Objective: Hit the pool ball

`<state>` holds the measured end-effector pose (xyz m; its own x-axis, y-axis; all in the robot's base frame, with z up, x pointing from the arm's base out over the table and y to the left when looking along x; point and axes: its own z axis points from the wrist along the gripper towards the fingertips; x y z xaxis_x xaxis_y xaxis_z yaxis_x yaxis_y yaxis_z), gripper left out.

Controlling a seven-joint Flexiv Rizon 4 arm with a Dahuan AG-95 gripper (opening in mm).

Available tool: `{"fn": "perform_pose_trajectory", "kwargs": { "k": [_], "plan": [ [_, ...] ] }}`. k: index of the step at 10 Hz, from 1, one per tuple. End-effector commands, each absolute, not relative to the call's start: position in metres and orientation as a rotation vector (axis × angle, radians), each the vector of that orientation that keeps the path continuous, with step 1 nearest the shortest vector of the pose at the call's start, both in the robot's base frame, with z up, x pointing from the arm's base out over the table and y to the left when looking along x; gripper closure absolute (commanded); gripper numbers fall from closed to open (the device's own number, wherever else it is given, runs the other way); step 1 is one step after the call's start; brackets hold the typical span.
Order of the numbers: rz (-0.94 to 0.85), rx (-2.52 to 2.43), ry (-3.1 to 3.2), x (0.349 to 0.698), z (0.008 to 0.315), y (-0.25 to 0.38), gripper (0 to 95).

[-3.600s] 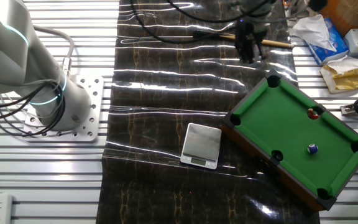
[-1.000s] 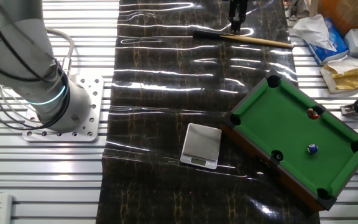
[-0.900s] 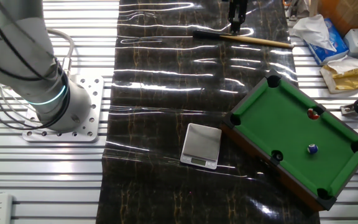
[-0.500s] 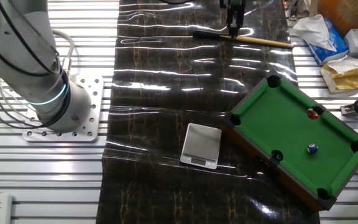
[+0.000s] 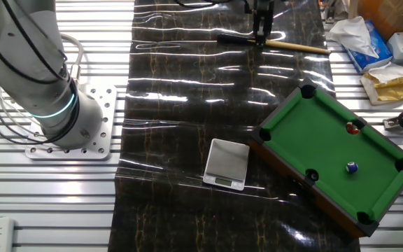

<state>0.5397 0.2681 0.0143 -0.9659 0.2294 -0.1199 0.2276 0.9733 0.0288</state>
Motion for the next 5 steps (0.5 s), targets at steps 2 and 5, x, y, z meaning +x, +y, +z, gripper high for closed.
{"fn": "perform_pose_trajectory", "kwargs": {
  "k": [2, 5],
  "plan": [
    [0.015, 0.357, 2.999, 0.538, 0.016, 0.267, 95.0],
    [0.011, 0.372, 3.009, 0.54, 0.043, 0.263, 95.0]
  ]
}}
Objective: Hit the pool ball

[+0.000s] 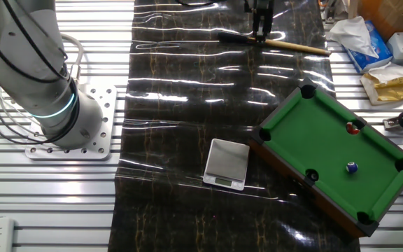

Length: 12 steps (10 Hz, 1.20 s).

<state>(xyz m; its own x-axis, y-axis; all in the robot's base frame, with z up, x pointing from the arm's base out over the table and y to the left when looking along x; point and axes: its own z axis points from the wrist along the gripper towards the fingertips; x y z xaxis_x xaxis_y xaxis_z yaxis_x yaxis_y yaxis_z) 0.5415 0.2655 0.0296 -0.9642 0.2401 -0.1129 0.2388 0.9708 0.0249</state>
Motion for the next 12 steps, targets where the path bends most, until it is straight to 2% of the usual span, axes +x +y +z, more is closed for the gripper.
{"fn": "perform_pose_trajectory", "kwargs": {
  "k": [1, 3, 5, 12],
  "plan": [
    [0.007, 0.386, 3.02, 0.539, 0.066, 0.261, 95.0],
    [-0.011, 0.395, 3.059, 0.537, 0.109, 0.26, 95.0],
    [-0.049, 0.398, 3.08, 0.532, 0.137, 0.26, 95.0],
    [-0.062, 0.403, 3.113, 0.499, 0.181, 0.217, 95.0]
  ]
}}
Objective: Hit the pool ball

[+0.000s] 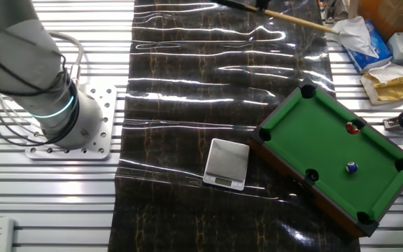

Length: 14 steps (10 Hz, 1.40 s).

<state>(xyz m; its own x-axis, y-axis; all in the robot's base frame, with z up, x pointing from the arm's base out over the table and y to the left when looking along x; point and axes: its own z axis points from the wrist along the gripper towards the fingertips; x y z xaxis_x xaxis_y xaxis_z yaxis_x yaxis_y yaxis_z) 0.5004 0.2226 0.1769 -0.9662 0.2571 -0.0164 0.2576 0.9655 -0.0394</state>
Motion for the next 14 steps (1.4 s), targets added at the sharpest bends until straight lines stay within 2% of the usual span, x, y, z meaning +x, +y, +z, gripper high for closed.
{"fn": "perform_pose_trajectory", "kwargs": {
  "k": [1, 6, 14],
  "plan": [
    [-0.066, 0.404, 3.115, 0.494, 0.183, 0.211, 95.0],
    [-0.097, 0.403, 3.107, 0.476, 0.178, 0.211, 95.0],
    [-0.071, 0.4, 3.094, 0.477, 0.183, 0.181, 95.0]
  ]
}}
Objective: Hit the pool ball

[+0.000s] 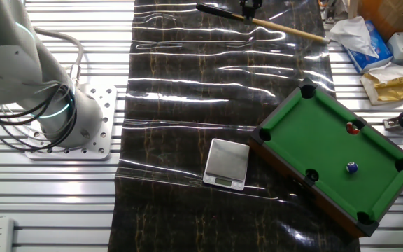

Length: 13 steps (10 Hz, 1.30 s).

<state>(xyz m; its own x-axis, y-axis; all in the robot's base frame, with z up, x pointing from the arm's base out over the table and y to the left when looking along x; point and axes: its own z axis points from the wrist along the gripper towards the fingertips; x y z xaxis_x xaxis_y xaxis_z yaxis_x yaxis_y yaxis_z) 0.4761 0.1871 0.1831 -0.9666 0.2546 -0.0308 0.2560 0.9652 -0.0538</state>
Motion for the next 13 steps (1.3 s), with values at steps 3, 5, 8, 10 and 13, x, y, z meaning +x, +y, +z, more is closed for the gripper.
{"fn": "perform_pose_trajectory", "kwargs": {
  "k": [3, 5, 8, 10, 13],
  "plan": [
    [-0.058, 0.401, 3.097, 0.49, 0.18, 0.155, 95.0],
    [-0.056, 0.4, 3.096, 0.491, 0.174, 0.141, 95.0],
    [-0.071, 0.4, 3.096, 0.488, 0.167, 0.127, 95.0],
    [-0.078, 0.401, 3.097, 0.489, 0.162, 0.112, 95.0],
    [-0.098, 0.4, 3.096, 0.496, 0.154, 0.106, 95.0]
  ]
}}
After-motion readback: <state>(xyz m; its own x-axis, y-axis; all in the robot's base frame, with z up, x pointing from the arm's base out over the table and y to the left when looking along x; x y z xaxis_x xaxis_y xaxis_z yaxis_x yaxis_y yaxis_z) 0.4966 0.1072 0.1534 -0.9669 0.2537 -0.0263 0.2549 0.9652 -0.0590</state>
